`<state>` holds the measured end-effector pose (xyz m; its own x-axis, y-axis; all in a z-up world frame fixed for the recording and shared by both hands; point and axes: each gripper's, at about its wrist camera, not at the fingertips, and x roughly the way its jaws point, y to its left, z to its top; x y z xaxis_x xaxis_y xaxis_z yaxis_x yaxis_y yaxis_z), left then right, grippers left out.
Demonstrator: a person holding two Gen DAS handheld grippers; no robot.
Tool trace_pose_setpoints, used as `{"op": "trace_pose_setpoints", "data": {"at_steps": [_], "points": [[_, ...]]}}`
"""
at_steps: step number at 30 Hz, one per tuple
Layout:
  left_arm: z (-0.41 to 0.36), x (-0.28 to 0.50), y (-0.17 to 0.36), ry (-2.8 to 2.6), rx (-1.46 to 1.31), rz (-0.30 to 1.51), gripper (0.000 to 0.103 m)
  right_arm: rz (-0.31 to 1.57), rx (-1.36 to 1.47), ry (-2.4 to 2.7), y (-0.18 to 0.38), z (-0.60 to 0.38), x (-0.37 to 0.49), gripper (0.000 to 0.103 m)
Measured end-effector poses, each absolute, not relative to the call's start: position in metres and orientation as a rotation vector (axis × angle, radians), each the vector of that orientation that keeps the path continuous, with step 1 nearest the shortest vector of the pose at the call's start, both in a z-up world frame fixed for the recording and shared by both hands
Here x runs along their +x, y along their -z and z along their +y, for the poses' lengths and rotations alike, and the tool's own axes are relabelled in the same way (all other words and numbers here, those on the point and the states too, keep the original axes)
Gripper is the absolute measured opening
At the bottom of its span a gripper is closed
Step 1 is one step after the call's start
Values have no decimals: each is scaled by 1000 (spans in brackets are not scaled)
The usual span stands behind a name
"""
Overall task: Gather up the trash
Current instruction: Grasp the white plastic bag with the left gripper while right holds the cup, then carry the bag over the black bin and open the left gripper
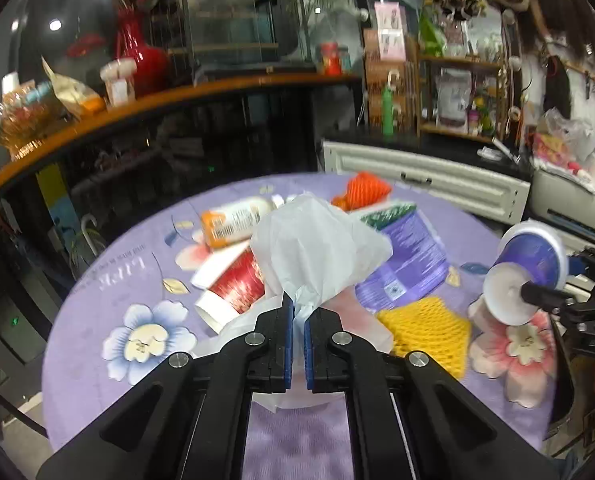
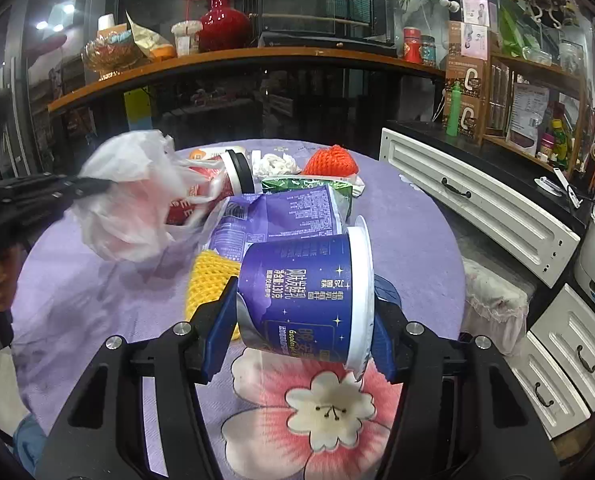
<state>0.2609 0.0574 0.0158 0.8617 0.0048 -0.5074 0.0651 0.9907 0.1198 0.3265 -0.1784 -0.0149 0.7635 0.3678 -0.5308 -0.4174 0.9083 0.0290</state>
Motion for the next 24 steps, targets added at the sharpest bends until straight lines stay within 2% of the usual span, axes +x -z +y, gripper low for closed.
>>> {"op": "trace_pose_setpoints", "data": {"at_steps": [10,24], "points": [[30,215,-50,143,91,464,5,528,-56,-414,4,-206,288,58],[-129,194,-7,494,148,539,5,569,-30,-189,23,-330,226,58]]}}
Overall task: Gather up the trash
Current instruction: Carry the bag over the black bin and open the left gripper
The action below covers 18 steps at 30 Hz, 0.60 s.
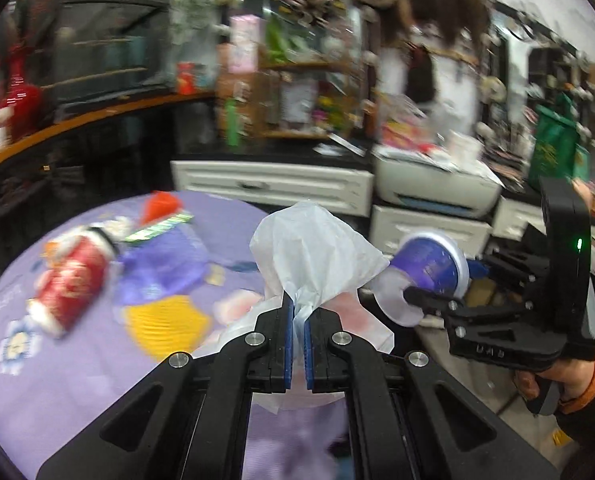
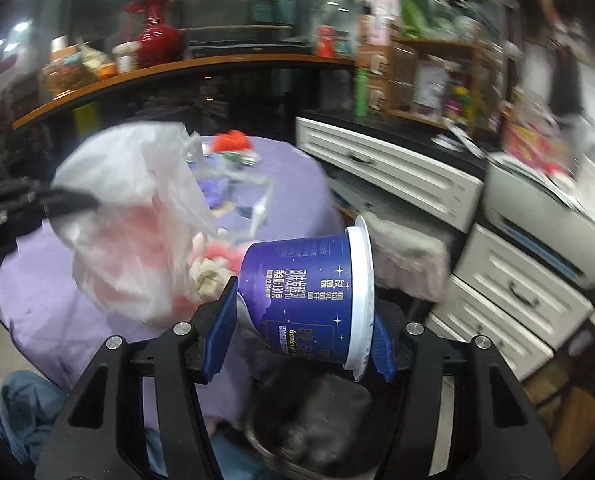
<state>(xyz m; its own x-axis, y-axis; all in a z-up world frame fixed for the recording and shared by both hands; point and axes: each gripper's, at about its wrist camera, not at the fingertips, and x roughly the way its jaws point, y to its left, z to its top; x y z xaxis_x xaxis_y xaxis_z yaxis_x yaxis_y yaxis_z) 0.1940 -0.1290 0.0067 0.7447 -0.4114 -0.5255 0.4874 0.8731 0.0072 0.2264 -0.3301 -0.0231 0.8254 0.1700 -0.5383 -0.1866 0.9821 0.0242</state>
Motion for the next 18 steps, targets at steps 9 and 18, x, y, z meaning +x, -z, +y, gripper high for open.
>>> {"op": "trace_pose_setpoints", "data": {"at_steps": [9,18], "points": [[-223,205,59,625,219,697,5,635,48,1,55,-424,202,58],[-282,220,137,616,338,832,5,701,103,56,97,-457,192,58]]}}
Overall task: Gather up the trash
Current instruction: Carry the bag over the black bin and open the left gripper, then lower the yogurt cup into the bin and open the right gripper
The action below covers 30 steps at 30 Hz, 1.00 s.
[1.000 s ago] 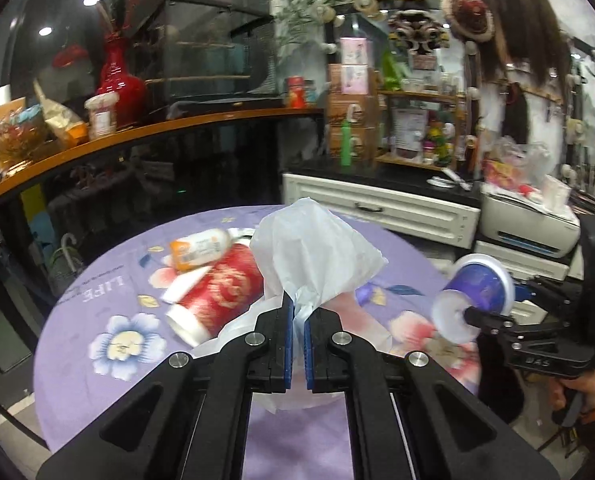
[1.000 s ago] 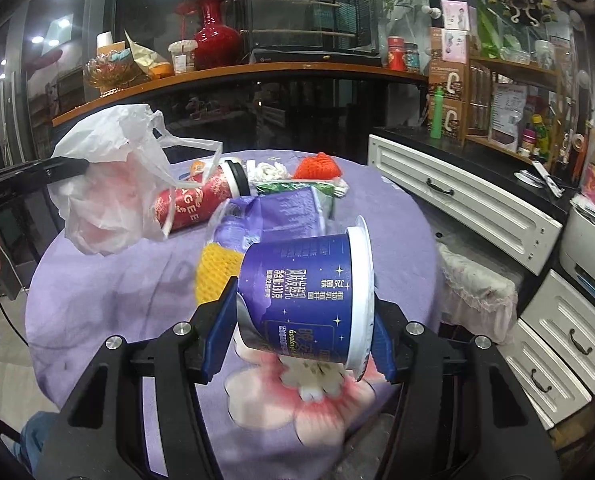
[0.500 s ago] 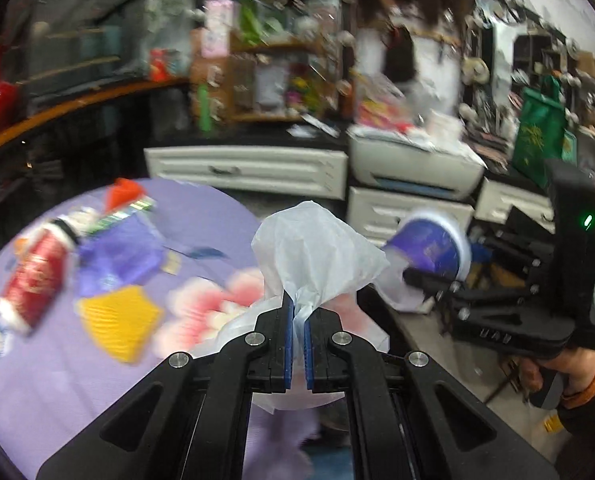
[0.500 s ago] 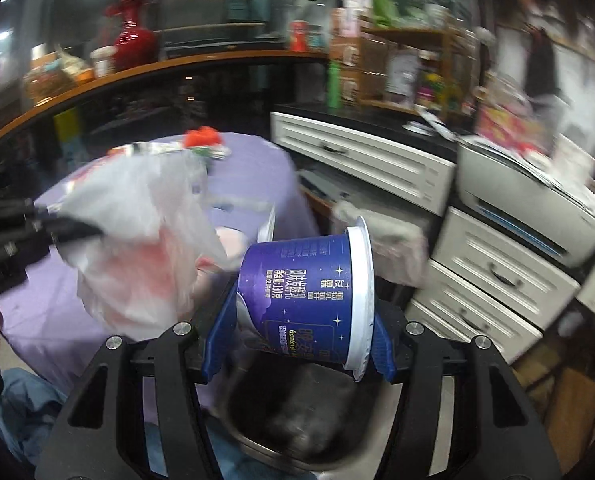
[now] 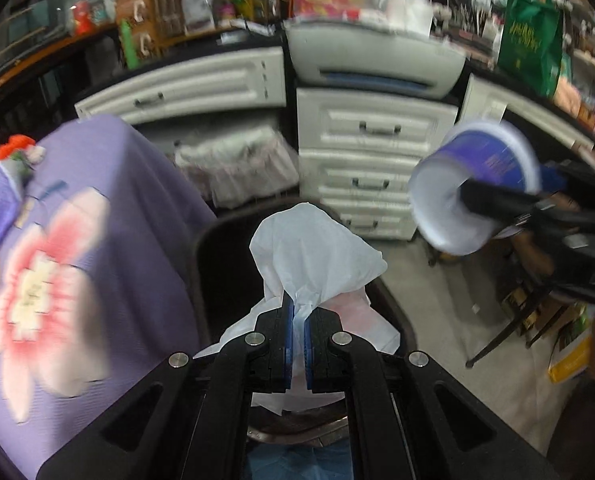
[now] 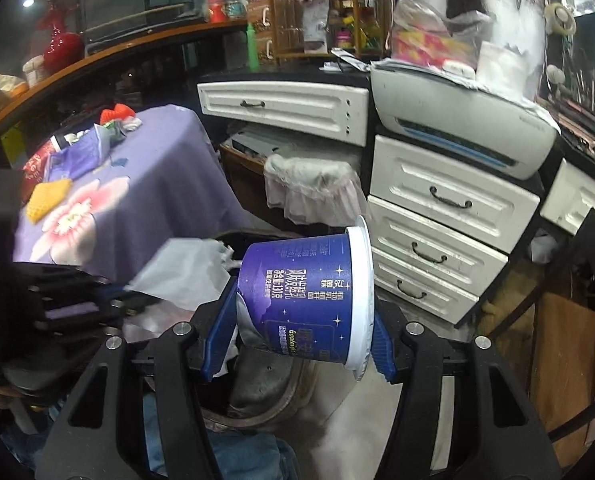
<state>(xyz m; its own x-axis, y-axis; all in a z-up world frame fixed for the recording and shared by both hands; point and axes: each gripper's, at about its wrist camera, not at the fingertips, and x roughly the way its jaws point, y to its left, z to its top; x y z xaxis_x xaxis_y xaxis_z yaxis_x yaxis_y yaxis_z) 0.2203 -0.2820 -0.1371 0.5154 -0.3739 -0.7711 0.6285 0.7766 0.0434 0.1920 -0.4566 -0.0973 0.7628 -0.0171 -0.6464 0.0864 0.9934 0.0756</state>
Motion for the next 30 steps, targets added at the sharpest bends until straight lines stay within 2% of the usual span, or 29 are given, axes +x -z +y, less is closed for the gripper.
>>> {"op": "trace_pose_setpoints", "data": {"at_steps": [4,6,7,9,11,15,30], "points": [[-295,228,166,605,382,887,5,716,119,59,107,-461,194,58],[-299,232,176,610,378,922,12,724,126,62,113,-463,193,58],[-301,234,182,608,381,935,18,730,130,64,115,-464,194,58],[-307,235,189,598,400,927,65,740,139,67,120,-467,194,58],[-307,232,191,607,407,884,74,743,142,71,122,-468,195,58],[-307,233,191,602,410,905,74,747,145,78,124,-471,197,58],[-262,161,82,543,375,564,81,813,182,35,156,-461,236,58]]}}
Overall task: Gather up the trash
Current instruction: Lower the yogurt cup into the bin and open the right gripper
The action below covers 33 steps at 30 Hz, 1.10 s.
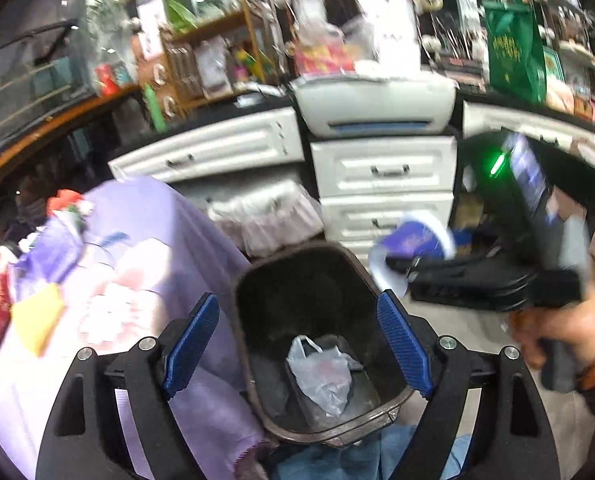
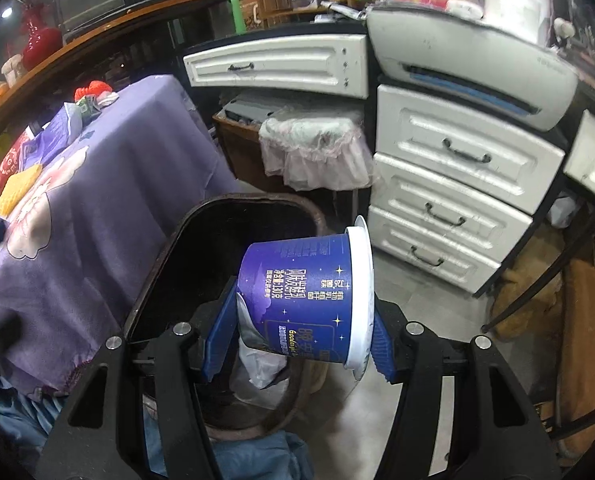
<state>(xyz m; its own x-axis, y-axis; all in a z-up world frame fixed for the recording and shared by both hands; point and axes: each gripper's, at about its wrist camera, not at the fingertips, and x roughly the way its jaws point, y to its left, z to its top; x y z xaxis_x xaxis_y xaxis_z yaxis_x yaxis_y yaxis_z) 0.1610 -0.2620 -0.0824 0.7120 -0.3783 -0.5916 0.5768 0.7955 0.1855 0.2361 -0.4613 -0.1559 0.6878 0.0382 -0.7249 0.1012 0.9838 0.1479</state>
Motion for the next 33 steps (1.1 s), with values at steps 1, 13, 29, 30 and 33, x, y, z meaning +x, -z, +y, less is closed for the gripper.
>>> {"op": "trace_pose_setpoints", "data": {"at_steps": [1,13,29,30,33], "points": [[-257,159,75,537,364,543,82,823,180,19,159,-456,241,58],[-201,172,53,405,278,520,86,1048,152,-147,218,-370,300,58],[-147,180,54,325,185,546,90,1242,126,-14,287,-355,343,79],[-147,179,54,328,187,544,90,1241,130,-10,287,-355,343,79],[-147,178,53,334,187,542,90,1226,132,-16,280,-357,341,79]]}}
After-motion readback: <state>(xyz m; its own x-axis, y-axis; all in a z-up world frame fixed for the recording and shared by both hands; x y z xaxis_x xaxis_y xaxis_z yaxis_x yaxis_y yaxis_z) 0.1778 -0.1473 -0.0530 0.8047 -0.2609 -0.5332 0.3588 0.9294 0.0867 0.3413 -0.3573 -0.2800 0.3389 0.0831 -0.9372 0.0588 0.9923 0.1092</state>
